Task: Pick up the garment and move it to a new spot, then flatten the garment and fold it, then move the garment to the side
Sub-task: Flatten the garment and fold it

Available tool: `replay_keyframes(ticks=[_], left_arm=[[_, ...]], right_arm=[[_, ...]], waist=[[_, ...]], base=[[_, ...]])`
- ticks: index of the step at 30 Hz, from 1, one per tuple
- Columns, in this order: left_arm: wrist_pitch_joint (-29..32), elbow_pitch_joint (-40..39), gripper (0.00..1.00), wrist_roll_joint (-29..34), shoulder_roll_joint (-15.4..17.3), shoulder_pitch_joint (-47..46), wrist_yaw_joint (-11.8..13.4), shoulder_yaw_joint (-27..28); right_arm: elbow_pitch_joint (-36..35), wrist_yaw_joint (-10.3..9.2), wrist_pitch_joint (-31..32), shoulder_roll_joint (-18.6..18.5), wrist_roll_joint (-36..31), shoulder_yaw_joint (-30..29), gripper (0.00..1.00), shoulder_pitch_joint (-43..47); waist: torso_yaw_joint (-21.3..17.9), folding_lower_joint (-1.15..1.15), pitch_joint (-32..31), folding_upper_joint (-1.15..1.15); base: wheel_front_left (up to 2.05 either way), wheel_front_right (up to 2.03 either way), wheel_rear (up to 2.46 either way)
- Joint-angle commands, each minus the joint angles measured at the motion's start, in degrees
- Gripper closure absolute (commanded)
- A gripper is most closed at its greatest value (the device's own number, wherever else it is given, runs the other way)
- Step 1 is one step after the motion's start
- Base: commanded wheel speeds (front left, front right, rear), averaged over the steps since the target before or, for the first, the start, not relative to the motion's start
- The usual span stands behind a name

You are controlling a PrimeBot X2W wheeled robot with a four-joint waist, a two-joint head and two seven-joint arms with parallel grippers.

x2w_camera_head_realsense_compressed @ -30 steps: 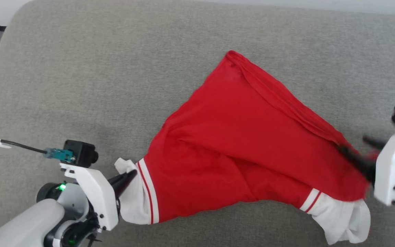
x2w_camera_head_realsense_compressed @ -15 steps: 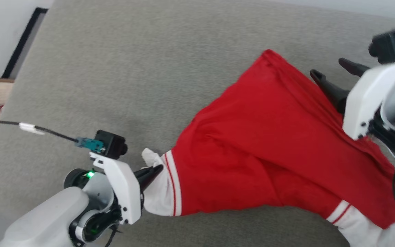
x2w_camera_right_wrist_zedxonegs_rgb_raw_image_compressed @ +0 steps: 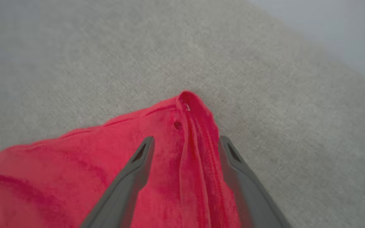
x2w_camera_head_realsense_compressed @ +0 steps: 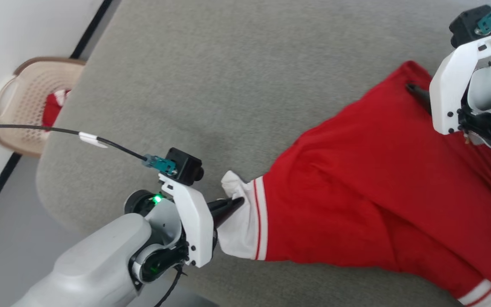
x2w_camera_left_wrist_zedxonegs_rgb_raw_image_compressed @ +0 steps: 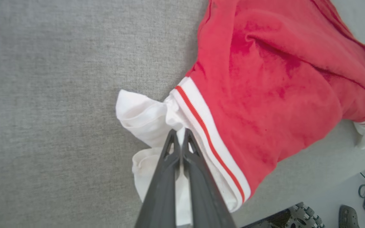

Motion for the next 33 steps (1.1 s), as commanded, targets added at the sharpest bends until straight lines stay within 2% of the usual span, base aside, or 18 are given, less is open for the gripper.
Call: replay_keyframes(ticks=[1,7,13,14,15,21,28,33], left_arm=[[-0.3,0.6,1.0,0.2,-0.7,-1.1,-0.6,-0.3],[-0.6,3.8,1.0,0.4,-3.3,-2.4,-2.5,-1.0],[-1.0,6.6,1.0,-0.1,-4.4,-3.3,-3.7,-1.3],[-1.1,6.9,1.0,-0.2,-4.3,-3.4,-3.9,-1.2],[-1.1,7.3,1.0,-0.5,-4.2,-3.6,-4.0,-1.1],[0.0,8.1,1.0,-1.3,-1.6,-5.5,-4.4,-0.2],[3.6,6.5,1.0,-0.7,4.5,-10.4,-4.0,1.5],[6.5,5.1,1.0,-0.1,8.3,-14.0,-3.1,2.5]], right_arm=[[1.7,0.0,0.4,-0.6,0.2,1.2,0.0,-1.2],[13.1,0.0,1.9,-1.5,1.3,6.7,0.0,-2.9],[20.9,0.2,10.1,-0.9,6.2,14.8,0.01,0.9],[21.1,0.2,10.7,-1.1,6.9,15.2,0.98,0.5],[21.0,0.2,11.2,-1.5,7.7,15.7,1.0,-0.2],[15.4,-0.01,7.6,-4.3,11.1,17.6,1.0,-6.5],[7.0,0.0,3.2,-7.4,14.6,18.7,1.0,-11.6],[3.9,-0.01,1.4,-9.2,15.7,17.8,1.0,-11.7]], waist=[[1.9,0.0,1.2,0.0],[4.6,0.0,2.9,0.0],[5.0,0.0,3.3,0.0],[4.8,0.0,3.3,0.0],[4.6,0.0,3.3,0.0],[1.8,0.0,2.6,0.0],[-3.4,0.0,0.4,0.0],[-6.7,0.0,-1.2,0.0]], base=[[0.0,0.0,0.0],[0.0,0.0,0.0],[0.0,0.0,0.0],[0.0,0.0,0.0],[0.0,0.0,0.0],[0.0,0.0,0.0],[0.0,0.0,0.0],[0.0,0.0,0.0]])
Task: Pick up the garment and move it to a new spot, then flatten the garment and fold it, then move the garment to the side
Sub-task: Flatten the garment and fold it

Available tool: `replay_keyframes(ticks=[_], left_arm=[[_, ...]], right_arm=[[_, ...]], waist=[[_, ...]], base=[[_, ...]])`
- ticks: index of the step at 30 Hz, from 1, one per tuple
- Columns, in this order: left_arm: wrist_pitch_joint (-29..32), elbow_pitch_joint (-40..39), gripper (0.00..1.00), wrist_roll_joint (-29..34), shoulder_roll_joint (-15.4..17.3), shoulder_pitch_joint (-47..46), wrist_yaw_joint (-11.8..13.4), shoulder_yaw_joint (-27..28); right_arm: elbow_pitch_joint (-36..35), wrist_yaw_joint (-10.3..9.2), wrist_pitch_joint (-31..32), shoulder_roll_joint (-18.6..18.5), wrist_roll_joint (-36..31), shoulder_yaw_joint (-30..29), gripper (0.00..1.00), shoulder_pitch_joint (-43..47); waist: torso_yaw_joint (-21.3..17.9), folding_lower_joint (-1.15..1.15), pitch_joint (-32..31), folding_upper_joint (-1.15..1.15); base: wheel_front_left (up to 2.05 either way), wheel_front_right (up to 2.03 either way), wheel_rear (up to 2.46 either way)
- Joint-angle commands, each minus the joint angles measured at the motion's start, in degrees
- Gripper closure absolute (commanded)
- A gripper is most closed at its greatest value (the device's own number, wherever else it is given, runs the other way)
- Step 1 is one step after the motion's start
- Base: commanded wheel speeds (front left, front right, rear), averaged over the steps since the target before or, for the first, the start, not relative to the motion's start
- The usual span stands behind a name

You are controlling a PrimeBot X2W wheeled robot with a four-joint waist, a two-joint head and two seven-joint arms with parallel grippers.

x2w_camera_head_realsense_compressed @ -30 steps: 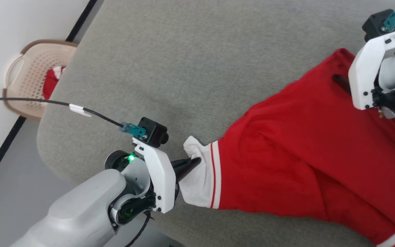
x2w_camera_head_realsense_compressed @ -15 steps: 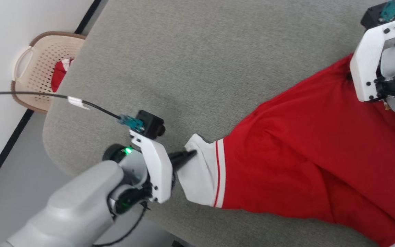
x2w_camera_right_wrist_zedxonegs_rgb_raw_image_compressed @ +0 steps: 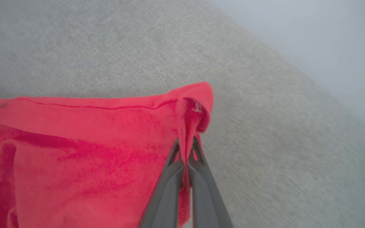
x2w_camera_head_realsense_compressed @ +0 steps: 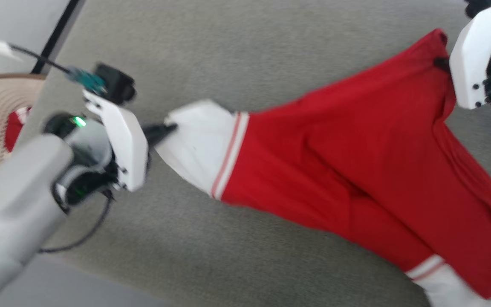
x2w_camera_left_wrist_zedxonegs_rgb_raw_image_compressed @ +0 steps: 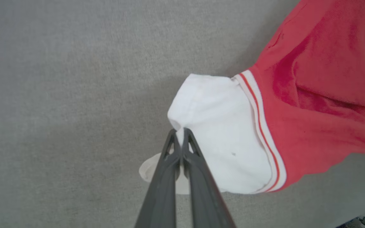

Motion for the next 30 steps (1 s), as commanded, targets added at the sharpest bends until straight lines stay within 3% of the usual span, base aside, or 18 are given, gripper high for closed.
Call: replay_keyframes(ticks=[1,10,18,23,30], left_arm=[[0.3,-0.3,1.0,0.3,0.3,-1.1,0.4,0.4],[6.9,-1.3,1.0,2.1,5.4,-10.3,2.4,2.4],[8.6,3.7,1.0,4.9,4.5,-18.6,3.5,3.4],[1.1,12.0,1.0,11.1,0.2,-26.6,3.6,4.6],[-15.2,24.1,1.0,19.4,-5.4,-37.4,4.8,5.8]], right_arm=[[-0.3,-0.01,-0.4,-0.5,0.4,-0.4,1.0,0.1],[-6.4,-0.01,-2.6,-1.5,-0.6,-5.3,1.0,1.8],[-9.6,-0.02,-3.1,0.6,-5.3,-12.7,1.0,2.2],[-4.2,-0.02,-11.0,6.7,-15.7,-21.2,1.0,-2.5],[6.7,-0.06,-30.9,14.4,-33.5,-32.7,1.0,-11.3]], waist=[[-2.1,0.0,-1.5,0.0],[-8.3,0.0,-4.7,0.0],[-12.5,0.0,-6.5,0.0],[-14.7,0.0,-5.2,0.0],[-16.0,0.0,-3.4,0.0]], base=[[0.0,0.0,0.0],[0.0,0.0,0.0],[0.0,0.0,0.0],[0.0,0.0,0.0],[0.0,0.0,0.0]])
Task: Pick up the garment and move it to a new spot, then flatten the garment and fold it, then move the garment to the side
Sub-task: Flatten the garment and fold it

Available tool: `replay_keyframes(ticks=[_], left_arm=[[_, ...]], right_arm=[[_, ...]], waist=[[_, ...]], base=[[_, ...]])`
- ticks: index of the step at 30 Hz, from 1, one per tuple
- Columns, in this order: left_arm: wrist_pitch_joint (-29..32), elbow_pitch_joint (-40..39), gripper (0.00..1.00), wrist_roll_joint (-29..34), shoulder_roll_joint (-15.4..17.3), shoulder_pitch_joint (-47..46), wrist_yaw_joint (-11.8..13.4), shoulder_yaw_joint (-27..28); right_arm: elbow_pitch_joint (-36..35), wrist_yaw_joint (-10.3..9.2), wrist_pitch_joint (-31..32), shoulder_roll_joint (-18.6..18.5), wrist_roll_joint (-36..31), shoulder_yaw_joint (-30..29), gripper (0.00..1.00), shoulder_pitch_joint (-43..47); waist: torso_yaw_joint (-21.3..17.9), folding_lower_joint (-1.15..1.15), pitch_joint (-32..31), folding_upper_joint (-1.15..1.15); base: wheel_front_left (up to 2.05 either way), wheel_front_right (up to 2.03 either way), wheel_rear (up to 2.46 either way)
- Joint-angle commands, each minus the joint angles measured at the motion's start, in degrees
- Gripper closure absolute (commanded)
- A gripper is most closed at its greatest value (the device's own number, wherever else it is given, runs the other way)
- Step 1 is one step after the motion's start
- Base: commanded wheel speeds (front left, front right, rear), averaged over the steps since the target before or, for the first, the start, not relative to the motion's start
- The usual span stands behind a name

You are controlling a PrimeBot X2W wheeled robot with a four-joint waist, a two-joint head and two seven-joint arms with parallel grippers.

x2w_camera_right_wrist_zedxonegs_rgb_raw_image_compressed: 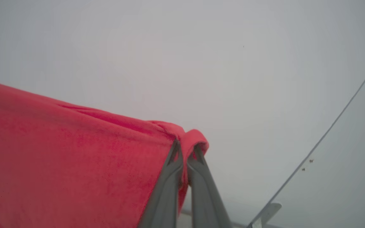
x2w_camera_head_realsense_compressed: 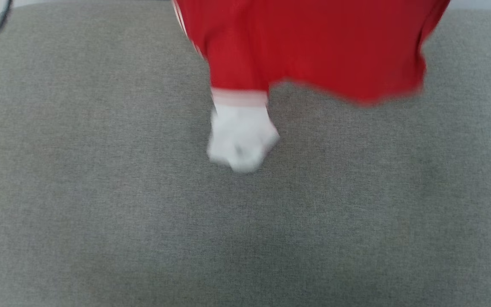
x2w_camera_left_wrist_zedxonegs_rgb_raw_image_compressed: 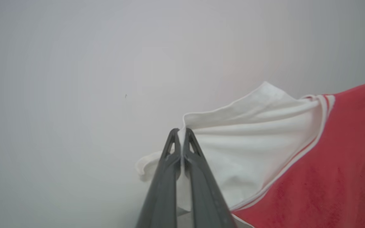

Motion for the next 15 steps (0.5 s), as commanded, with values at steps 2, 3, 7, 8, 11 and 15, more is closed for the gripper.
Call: replay_keyframes(ticks=[2,3,7,8,11,15], left_arm=[[-8.5,3.5,1.0,3.7,-0.7,-4.8,1.0,0.7],[-11.8,4.5,1.0,4.1,-1.5,-5.5,1.2,1.2],[-20.4,6.4,1.0,7.0,-3.4,-6.0,-1.0,0.9],[-21.0,6.5,1.0,7.1,-3.4,-5.3,-1.7,0.6],[-21.6,7.2,1.0,6.7,-4.0,-1.7,-3.6,-0.4],[-20.2,7.1,1.0,5.5,-4.2,3.2,-5.1,-2.5]], right_arm=[[2.4,-0.11,-9.6,1.5,-6.9,-3.6,1.0,-3.1],[2.7,-0.12,-13.5,2.2,-9.0,-4.6,1.0,-4.1],[6.7,-0.1,-21.9,4.2,-14.8,-5.9,1.0,-4.8],[8.4,-0.1,-21.9,4.4,-15.2,-5.8,1.0,-4.1],[12.7,-0.1,-21.2,4.3,-15.1,-4.9,1.0,-2.3],[16.0,-0.09,-20.3,4.1,-13.2,-3.3,1.0,0.7]], waist=[[-0.4,0.0,0.7,0.0],[-0.4,0.0,0.9,0.0],[0.0,0.0,0.9,0.0],[0.1,0.0,0.9,0.0],[0.9,0.0,0.5,0.0],[1.7,0.0,0.0,0.0]], base=[[0.0,0.0,0.0],[0.0,0.0,0.0],[0.0,0.0,0.0],[0.0,0.0,0.0],[0.0,0.0,0.0],[0.0,0.0,0.0]])
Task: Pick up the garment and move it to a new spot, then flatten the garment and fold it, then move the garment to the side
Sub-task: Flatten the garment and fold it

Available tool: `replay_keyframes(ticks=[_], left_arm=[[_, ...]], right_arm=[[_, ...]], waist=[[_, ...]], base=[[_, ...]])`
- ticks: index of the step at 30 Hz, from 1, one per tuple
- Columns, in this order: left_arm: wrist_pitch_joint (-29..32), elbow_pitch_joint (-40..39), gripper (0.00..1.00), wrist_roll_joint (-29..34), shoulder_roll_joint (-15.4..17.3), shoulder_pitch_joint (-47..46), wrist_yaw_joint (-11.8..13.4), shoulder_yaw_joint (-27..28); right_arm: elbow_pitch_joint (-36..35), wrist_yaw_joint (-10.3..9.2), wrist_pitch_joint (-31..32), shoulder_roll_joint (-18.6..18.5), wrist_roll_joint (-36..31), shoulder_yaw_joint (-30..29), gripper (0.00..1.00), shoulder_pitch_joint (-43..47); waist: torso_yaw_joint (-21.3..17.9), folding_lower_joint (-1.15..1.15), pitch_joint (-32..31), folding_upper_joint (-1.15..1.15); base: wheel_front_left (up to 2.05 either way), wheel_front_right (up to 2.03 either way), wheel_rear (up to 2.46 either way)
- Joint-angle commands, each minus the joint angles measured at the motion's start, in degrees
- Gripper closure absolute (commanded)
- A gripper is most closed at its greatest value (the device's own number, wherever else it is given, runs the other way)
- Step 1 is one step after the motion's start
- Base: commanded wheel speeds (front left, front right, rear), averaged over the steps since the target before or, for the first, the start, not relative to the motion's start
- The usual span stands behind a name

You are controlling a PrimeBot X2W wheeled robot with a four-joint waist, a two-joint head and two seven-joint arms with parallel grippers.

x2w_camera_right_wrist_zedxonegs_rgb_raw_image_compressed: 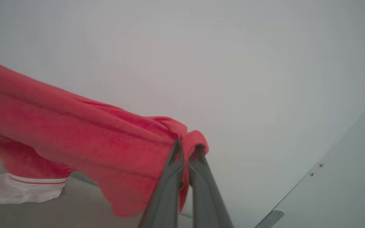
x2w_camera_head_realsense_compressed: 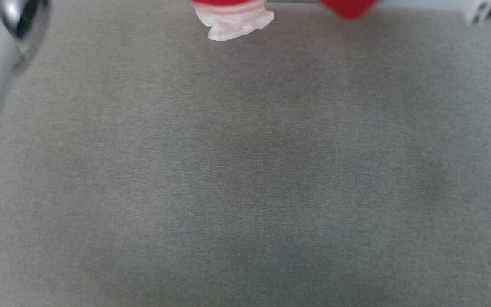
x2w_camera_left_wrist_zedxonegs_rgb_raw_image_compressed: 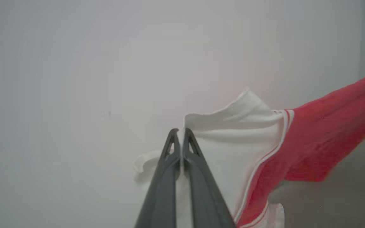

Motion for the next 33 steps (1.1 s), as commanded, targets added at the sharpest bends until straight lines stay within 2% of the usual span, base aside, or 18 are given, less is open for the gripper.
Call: replay_keyframes(ticks=[1,8,16,20,29,33], left_arm=[[1.0,-0.3,1.0,-1.3,0.2,1.9,-0.2,-0.4],[9.2,-5.2,1.0,-7.9,2.2,14.7,-0.8,-3.9],[20.4,-17.5,1.0,-16.7,7.8,28.4,-0.5,-6.8],[25.0,-26.3,1.0,-21.0,11.3,35.0,2.5,-7.7],[29.4,-46.0,1.0,-25.9,19.9,46.3,13.5,-9.1],[30.2,-52.2,1.0,-27.6,22.8,50.0,17.3,-9.7]], right_arm=[[0.5,-0.05,0.0,-0.2,0.9,0.3,1.0,1.8],[3.1,-0.05,5.7,-0.5,9.2,4.6,1.0,11.8],[-4.5,-0.05,14.9,-2.8,19.3,10.4,1.0,23.9],[-11.5,-0.05,19.9,-5.3,23.6,12.0,1.0,30.7],[-31.1,-0.05,30.9,-11.1,29.2,12.2,1.0,45.9],[-40.5,-0.05,37.5,-14.2,31.4,12.3,1.0,52.6]], waist=[[0.4,0.0,-0.4,0.0],[1.5,0.0,-1.6,0.0],[1.7,0.0,-2.9,0.0],[1.6,0.0,-3.4,0.0],[1.4,0.0,-3.8,0.0],[1.2,0.0,-3.8,0.0]], base=[[0.0,0.0,0.0],[0.0,0.0,0.0],[0.0,0.0,0.0],[0.0,0.0,0.0],[0.0,0.0,0.0],[0.0,0.0,0.0]])
